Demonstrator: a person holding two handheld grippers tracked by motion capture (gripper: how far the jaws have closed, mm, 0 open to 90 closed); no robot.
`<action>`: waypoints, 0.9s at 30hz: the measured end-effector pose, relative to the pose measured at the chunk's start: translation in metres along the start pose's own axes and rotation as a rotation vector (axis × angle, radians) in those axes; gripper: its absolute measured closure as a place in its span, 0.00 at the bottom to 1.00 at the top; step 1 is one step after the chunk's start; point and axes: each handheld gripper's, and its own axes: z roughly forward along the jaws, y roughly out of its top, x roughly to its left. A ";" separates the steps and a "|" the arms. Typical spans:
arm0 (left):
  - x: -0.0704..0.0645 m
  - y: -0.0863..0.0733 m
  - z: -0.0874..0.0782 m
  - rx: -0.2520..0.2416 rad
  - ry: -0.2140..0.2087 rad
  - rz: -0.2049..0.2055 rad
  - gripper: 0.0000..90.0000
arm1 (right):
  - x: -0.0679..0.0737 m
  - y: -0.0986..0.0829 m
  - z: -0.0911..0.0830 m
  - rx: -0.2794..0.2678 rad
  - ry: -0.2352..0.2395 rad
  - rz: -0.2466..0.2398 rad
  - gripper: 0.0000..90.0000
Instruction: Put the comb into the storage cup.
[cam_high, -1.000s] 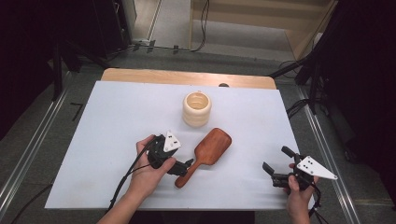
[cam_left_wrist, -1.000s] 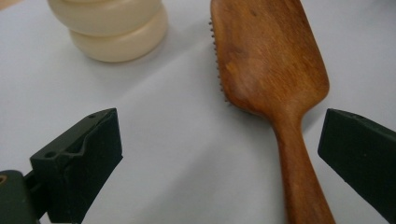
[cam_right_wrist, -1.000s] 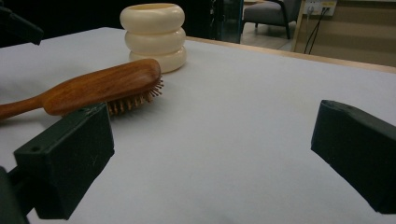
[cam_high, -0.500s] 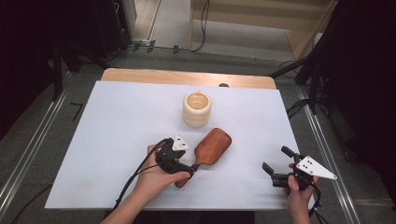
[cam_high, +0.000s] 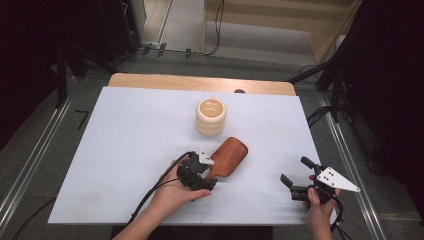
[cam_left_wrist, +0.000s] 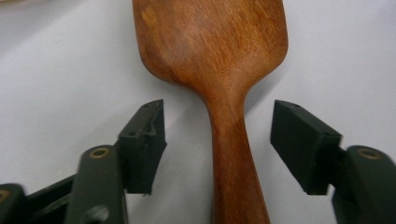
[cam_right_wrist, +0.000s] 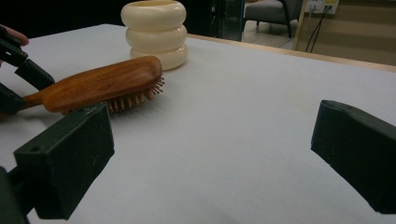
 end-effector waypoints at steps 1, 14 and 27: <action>0.000 0.000 0.001 0.006 -0.006 0.002 0.48 | 0.000 0.000 0.000 0.000 0.000 0.000 0.00; -0.002 0.008 0.013 0.056 -0.004 -0.008 0.68 | 0.000 0.000 0.000 0.001 -0.001 0.000 0.00; -0.001 0.004 0.015 0.035 0.025 0.011 0.80 | 0.000 0.000 0.001 0.004 -0.005 0.001 0.00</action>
